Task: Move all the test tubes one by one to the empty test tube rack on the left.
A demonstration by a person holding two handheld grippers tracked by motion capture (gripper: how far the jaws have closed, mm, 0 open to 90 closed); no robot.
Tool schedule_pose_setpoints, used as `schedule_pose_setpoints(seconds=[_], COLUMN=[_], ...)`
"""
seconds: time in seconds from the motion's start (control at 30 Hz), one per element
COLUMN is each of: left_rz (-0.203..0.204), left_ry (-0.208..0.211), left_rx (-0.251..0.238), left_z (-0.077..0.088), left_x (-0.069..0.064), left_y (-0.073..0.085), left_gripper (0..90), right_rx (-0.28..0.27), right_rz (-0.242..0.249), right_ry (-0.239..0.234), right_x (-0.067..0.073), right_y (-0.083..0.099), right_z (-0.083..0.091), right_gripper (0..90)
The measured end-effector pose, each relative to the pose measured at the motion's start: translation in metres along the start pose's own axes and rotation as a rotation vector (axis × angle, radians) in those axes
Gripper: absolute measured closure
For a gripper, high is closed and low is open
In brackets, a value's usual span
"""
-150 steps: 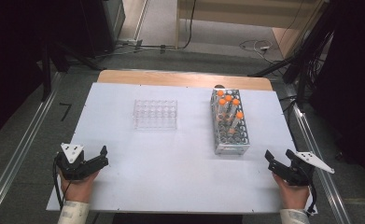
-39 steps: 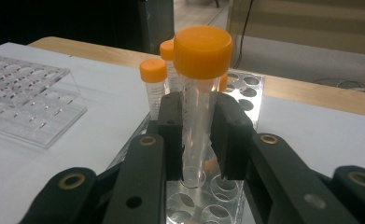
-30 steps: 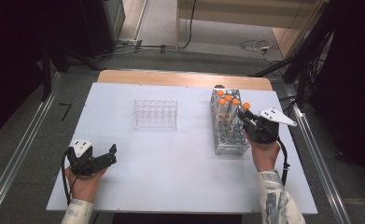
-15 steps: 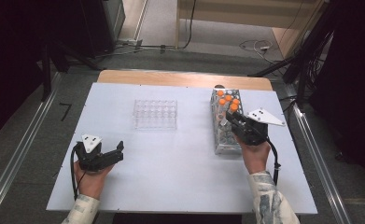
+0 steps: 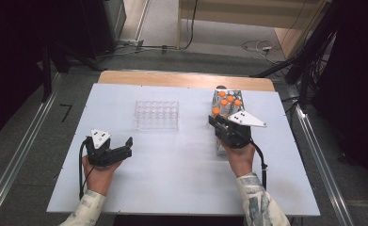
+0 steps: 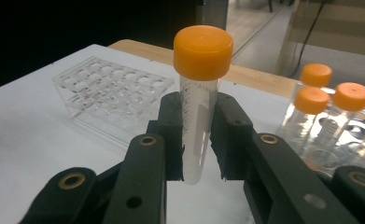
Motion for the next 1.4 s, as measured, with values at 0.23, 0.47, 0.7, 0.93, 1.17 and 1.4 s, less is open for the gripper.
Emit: schedule_pose_setpoints(seconds=[0.23, 0.47, 0.7, 0.93, 1.17, 1.4], left_rz=[0.015, 0.066, 0.089, 0.048, 0.032, 0.032], left_ry=[0.020, 0.040, 0.046, 0.044, 0.093, 0.108], left_rx=[-0.050, -0.026, -0.010, -0.047, -0.073, -0.086], left_z=[-0.004, -0.012, -0.021, -0.019, -0.014, -0.011], left_x=[-0.005, -0.002, 0.003, -0.004, -0.010, -0.010], left_y=[-0.019, -0.023, -0.021, -0.030, -0.040, -0.042], left_gripper=[8.2, 11.0, 11.2, 12.2, 11.4, 11.4], right_rx=[0.019, 0.044, 0.065, 0.089, 0.111, 0.136], right_rz=[0.015, 0.023, 0.035, 0.050, 0.059, 0.059], right_ry=[-0.024, -0.029, -0.052, -0.078, -0.107, -0.117], right_x=[0.012, 0.017, 0.029, 0.043, 0.057, 0.067], right_y=[0.005, 0.011, 0.018, 0.026, 0.033, 0.041], right_z=[-0.009, -0.015, -0.023, -0.035, -0.047, -0.064], right_gripper=[72.5, 72.5, 72.4, 72.4, 72.4, 72.4])
Point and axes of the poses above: each handheld gripper's, and its own axes: z roughly backward along the jaws, y roughly out of its underside, x roughly to its left, the point moved 4 cm from there along -z, roughly forward along the jaws, and after that the axes turned 14 degrees about -z, right-handed, at the moved point
